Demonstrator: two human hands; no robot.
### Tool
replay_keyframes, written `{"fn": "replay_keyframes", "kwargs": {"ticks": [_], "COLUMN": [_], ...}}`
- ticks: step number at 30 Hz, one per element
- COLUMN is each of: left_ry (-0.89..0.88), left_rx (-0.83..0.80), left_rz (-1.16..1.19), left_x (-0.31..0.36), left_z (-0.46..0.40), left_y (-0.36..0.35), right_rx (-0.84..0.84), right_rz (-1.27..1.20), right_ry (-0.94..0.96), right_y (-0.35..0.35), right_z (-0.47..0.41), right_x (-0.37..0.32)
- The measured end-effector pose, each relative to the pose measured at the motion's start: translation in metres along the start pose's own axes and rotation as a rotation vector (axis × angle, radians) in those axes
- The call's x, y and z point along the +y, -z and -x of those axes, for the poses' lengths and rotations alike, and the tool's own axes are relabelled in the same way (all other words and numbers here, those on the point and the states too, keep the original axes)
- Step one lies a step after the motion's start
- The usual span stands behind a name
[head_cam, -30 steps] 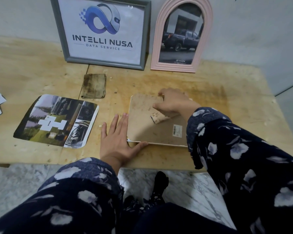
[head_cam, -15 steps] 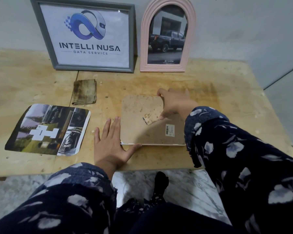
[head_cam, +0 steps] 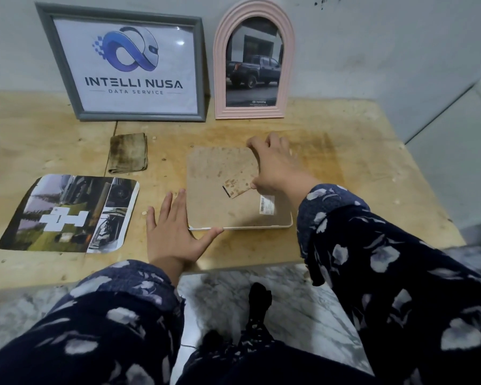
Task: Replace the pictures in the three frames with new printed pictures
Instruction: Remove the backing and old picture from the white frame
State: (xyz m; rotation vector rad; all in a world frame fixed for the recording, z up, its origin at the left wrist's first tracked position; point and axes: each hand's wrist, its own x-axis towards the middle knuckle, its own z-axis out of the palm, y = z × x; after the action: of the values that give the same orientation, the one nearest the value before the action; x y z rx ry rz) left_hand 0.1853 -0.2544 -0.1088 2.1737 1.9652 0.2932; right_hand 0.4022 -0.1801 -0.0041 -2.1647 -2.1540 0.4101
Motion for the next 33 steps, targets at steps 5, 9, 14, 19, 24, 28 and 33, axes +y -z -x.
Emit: {"fn": "replay_keyframes", "kwargs": {"ticks": [5,9,14,19,24,28,33], "left_ry": [-0.009,0.066,0.174,0.220,0.222,0.223,0.169], "left_rx": [-0.023,0.015,0.192,0.314,0.287,0.146,-0.095], "left_rz": [0.010,0.292,0.629,0.488,0.421,0.506,0.545], "left_x": [-0.002,-0.001,0.015,0.037,0.059,0.105,0.179], "left_z": [0.000,0.001,-0.009,-0.015,-0.031,-0.035,-0.041], "left_y": [0.000,0.005,0.020,0.042,0.059,0.053,0.026], "right_rx": [0.056,0.129,0.159,0.175,0.134,0.065,-0.031], "right_rz": [-0.004,-0.087,-0.203,-0.235,-0.255,-0.212,-0.167], "right_ry": [0.018,-0.003,-0.030,-0.002,0.003,-0.042,-0.139], "right_y": [0.002,-0.003,-0.003,0.010,0.034,0.049,0.057], "right_z": [0.011,0.027,0.033,0.030,0.024,0.023,0.029], "right_x": [-0.001,0.004,0.006,0.013,0.034,0.077,0.160]}}
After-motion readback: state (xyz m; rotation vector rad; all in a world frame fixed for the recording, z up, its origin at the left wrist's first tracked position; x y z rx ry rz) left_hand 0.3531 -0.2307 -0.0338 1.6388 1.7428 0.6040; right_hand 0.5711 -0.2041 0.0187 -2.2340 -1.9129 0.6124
